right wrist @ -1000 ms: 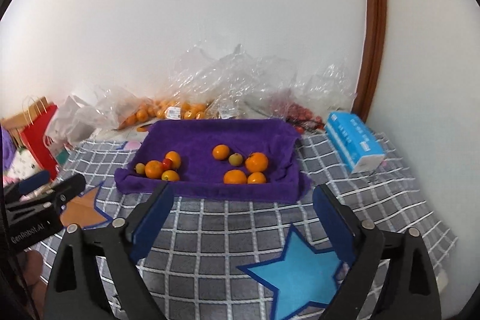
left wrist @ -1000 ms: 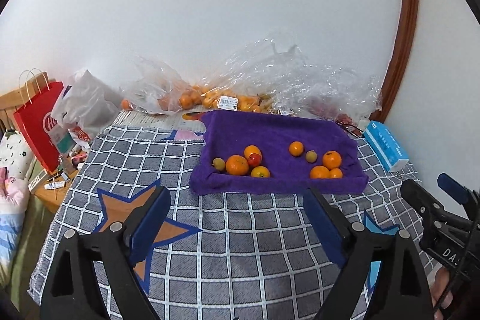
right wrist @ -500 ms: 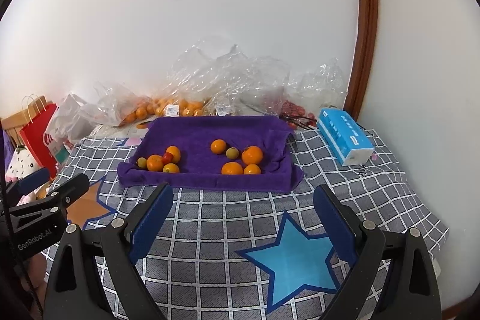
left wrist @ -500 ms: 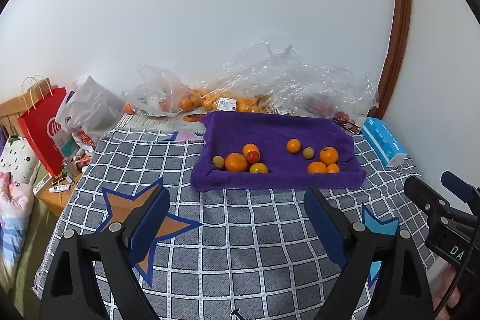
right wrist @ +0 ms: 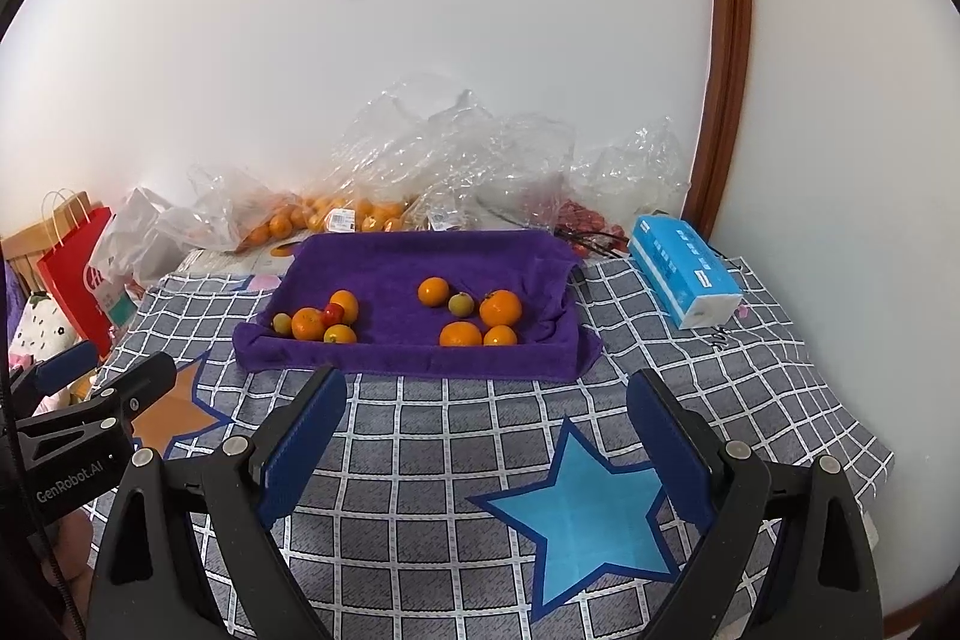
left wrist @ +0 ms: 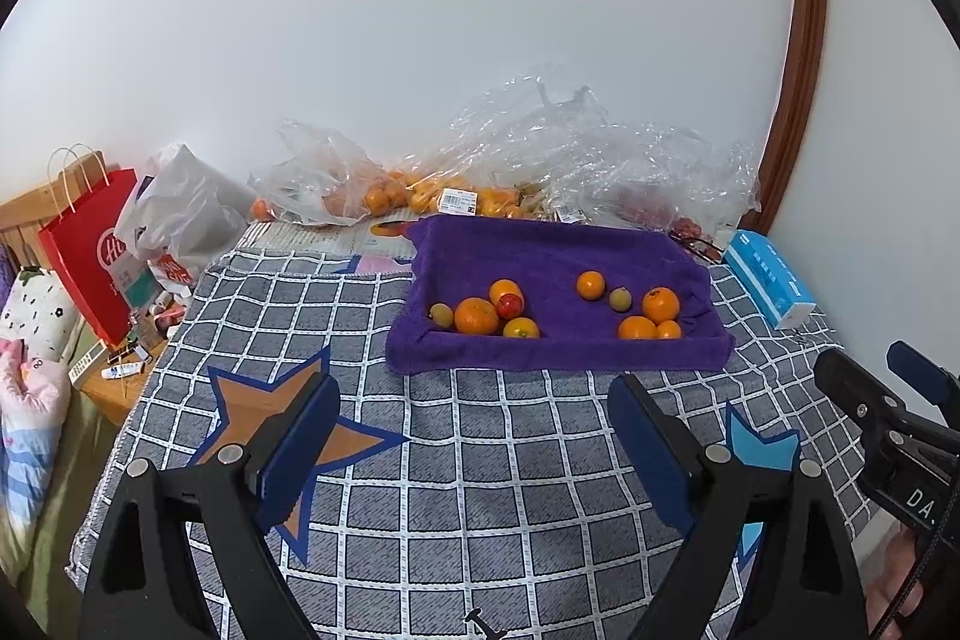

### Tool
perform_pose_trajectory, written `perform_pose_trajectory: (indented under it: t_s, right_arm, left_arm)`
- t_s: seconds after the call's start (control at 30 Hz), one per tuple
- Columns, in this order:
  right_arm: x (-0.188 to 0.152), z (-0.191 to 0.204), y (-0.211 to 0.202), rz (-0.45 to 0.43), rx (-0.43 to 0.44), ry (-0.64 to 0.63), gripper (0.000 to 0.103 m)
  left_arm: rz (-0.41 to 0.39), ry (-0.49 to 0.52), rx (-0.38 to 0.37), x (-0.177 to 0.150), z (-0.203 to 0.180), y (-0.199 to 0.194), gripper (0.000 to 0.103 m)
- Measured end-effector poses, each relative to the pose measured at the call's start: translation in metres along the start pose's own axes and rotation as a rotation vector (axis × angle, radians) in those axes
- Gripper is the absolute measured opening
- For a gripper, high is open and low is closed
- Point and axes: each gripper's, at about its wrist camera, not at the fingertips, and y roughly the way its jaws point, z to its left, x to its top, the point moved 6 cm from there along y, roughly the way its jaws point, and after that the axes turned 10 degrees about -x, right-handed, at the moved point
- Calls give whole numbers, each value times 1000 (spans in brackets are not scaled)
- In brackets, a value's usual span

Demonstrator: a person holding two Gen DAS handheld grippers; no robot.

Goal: Organize fruits

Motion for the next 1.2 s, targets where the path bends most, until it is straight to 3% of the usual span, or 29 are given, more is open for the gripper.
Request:
perform_pose_trajectory:
  t_s: [1.2]
  right_arm:
    - [0, -7, -3, -3, -14, 12, 94]
  left_arm:
    - [-11, 4, 3, 3, -5, -7, 91]
